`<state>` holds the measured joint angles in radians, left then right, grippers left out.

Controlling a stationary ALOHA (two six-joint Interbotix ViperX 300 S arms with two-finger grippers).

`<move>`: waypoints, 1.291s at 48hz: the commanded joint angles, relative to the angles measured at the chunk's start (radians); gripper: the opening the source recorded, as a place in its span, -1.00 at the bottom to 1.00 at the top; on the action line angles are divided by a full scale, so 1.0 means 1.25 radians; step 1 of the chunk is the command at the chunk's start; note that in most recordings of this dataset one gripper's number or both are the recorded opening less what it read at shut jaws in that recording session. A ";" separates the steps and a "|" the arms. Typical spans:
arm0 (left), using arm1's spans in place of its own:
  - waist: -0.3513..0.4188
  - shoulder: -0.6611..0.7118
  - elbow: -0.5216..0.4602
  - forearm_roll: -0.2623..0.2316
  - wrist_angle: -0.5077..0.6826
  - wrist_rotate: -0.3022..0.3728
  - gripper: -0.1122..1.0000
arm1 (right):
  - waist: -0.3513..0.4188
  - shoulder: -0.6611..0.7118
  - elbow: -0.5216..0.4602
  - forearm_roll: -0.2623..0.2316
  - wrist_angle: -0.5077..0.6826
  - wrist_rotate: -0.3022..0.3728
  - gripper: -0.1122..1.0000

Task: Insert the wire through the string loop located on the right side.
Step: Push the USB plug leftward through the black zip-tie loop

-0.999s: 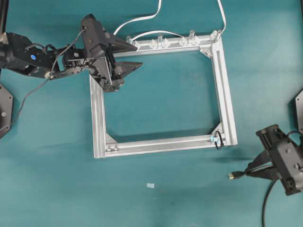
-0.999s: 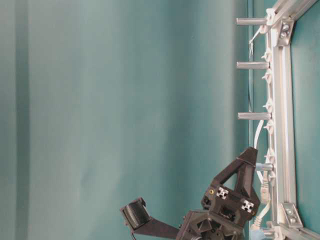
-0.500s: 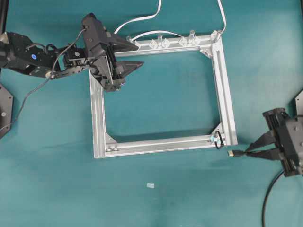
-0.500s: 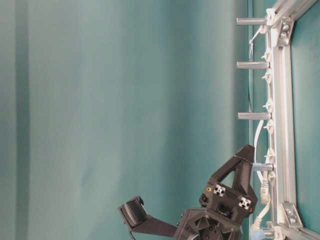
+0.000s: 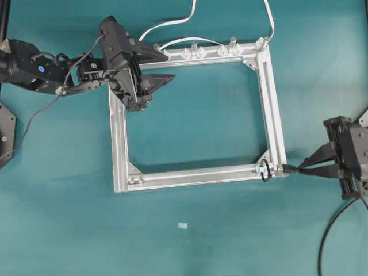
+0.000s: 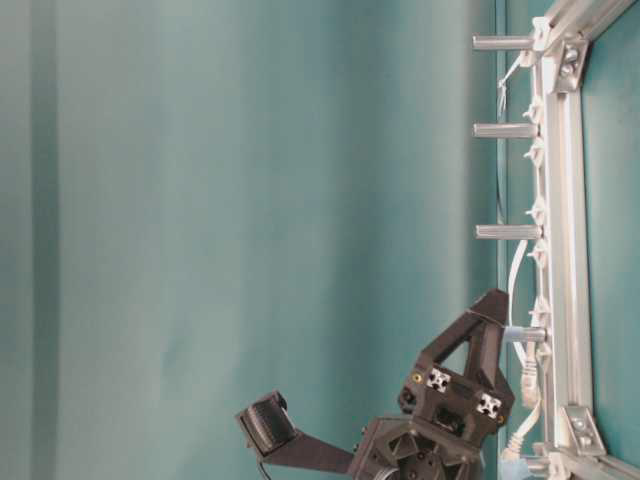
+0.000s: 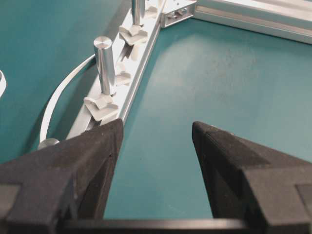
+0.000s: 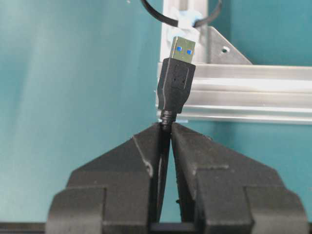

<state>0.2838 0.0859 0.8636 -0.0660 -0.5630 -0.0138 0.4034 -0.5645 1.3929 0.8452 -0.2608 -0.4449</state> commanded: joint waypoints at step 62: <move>0.000 -0.022 -0.015 0.002 -0.005 -0.006 0.29 | -0.006 0.009 -0.027 -0.013 -0.002 -0.004 -0.61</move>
<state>0.2853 0.0859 0.8636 -0.0660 -0.5630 -0.0138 0.3988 -0.5630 1.3852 0.8330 -0.2562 -0.4479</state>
